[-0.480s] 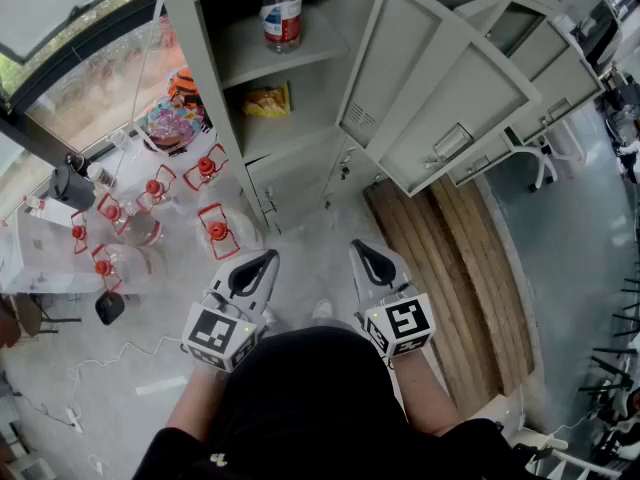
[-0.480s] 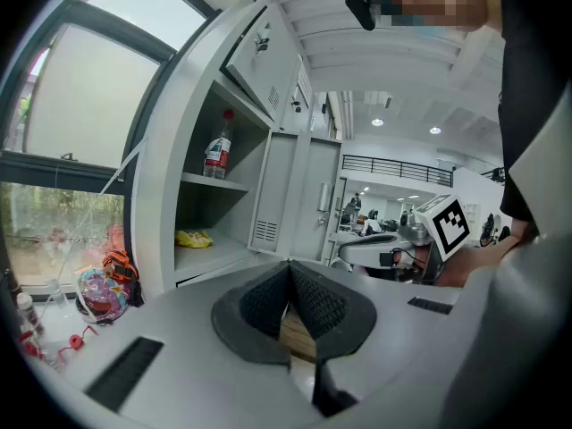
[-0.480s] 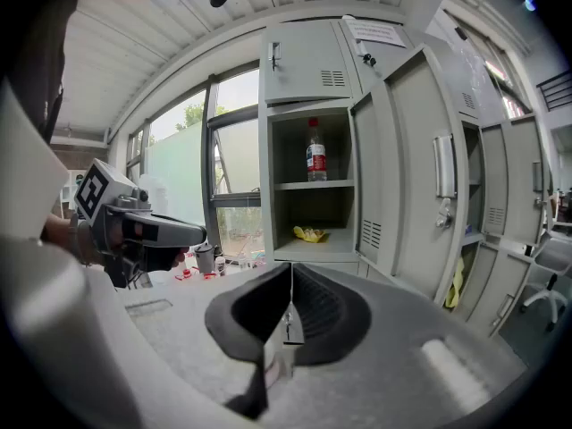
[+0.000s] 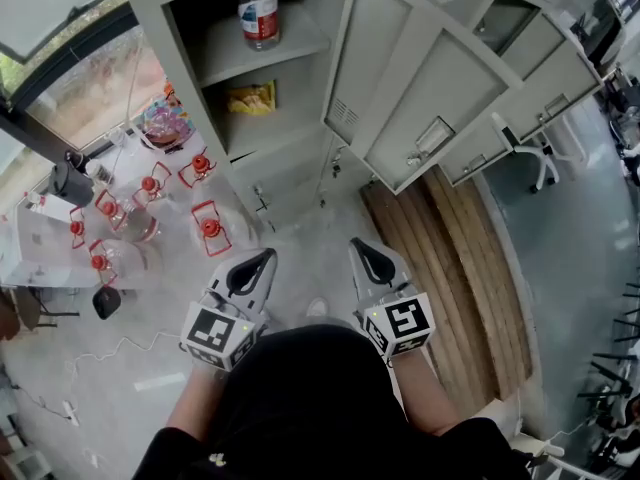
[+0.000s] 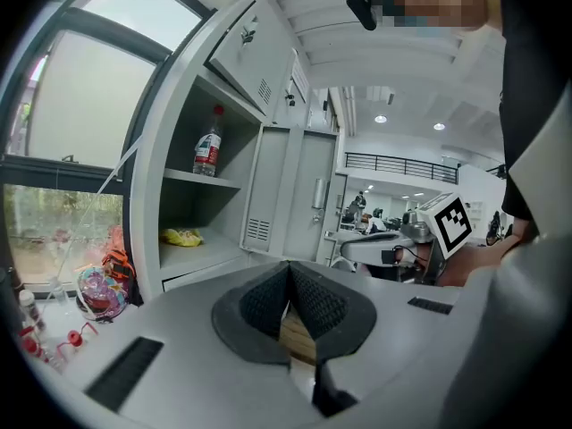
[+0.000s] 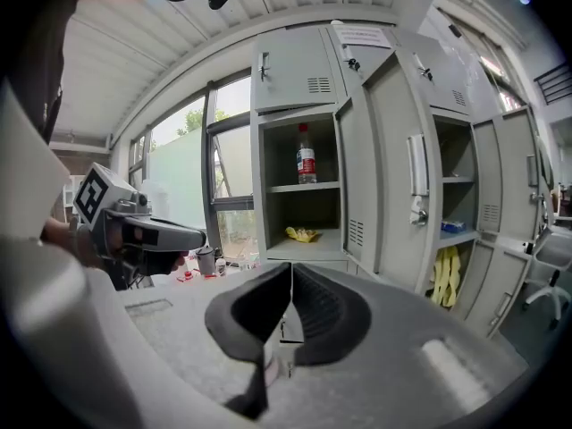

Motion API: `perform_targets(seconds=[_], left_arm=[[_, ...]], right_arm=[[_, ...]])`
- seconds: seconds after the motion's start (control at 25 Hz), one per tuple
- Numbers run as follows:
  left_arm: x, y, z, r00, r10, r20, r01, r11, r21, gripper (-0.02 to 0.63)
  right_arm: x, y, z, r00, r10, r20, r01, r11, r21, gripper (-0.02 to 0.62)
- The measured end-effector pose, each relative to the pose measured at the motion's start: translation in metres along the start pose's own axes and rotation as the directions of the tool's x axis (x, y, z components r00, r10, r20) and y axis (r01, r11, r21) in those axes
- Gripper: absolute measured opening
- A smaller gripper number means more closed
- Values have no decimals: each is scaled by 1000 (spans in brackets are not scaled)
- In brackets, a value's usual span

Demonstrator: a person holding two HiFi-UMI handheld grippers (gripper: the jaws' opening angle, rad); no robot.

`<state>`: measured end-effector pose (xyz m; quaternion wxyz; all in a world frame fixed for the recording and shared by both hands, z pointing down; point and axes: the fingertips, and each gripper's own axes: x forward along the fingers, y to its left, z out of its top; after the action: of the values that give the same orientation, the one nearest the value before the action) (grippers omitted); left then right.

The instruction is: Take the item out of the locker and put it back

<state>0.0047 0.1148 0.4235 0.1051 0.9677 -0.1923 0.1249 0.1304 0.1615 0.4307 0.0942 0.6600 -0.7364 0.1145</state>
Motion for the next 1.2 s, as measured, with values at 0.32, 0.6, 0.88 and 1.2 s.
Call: perform_targets(seconds=[0.32,0.6,0.88,1.2], left_arm=[[22,-31,-4,1000,25,-2,-25,1000,18,14],[29,-37,-4,999,45,-19,-45,999,27,14],[31,-7,0,999,50,-2,-50,999,6,14],[34,46,15,999,20,28,-20,1000,1,14]], right_arm=[[-13,-30,-7,999,46,19,-46,999,13,1],[-6,-33,-5,996,86,29,-87,996,14,1],[16,-28,3,997,73,25,-74,997,20,1],[60,-20,28,999,28,29,-29,1000,6,2]])
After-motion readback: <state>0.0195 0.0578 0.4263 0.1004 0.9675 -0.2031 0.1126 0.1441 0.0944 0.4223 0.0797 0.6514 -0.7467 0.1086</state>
